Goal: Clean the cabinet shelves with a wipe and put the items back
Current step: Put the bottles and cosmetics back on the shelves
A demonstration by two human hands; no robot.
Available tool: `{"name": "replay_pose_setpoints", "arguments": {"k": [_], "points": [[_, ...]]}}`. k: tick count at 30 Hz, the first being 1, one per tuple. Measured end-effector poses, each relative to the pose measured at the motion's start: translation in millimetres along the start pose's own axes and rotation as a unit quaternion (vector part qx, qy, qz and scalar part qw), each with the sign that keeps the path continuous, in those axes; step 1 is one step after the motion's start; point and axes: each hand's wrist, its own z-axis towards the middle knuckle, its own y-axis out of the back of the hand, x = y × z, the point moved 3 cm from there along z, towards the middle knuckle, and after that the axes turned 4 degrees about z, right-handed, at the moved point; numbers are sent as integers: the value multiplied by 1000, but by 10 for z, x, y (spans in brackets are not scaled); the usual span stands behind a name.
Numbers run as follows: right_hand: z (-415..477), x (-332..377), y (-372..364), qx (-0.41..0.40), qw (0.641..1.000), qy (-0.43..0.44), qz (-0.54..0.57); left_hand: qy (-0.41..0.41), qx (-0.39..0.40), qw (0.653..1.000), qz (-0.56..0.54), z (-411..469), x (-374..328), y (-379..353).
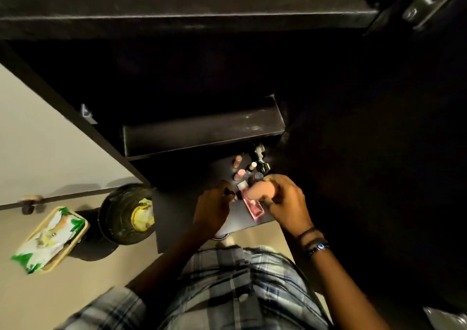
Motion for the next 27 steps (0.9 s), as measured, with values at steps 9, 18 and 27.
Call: {"name": "replay_pose_setpoints", "arguments": {"k": [9, 18, 27], "points": [[344, 1174, -58, -23, 976, 119, 182, -76, -221, 969, -80, -427, -178, 1435], [1171, 1969, -261, -25, 975, 194, 105, 17, -337, 939, -70, 124, -149, 1961], [1336, 2125, -584, 47, 974, 192, 111, 113, -356, 927, -19, 322, -171, 1958]]}}
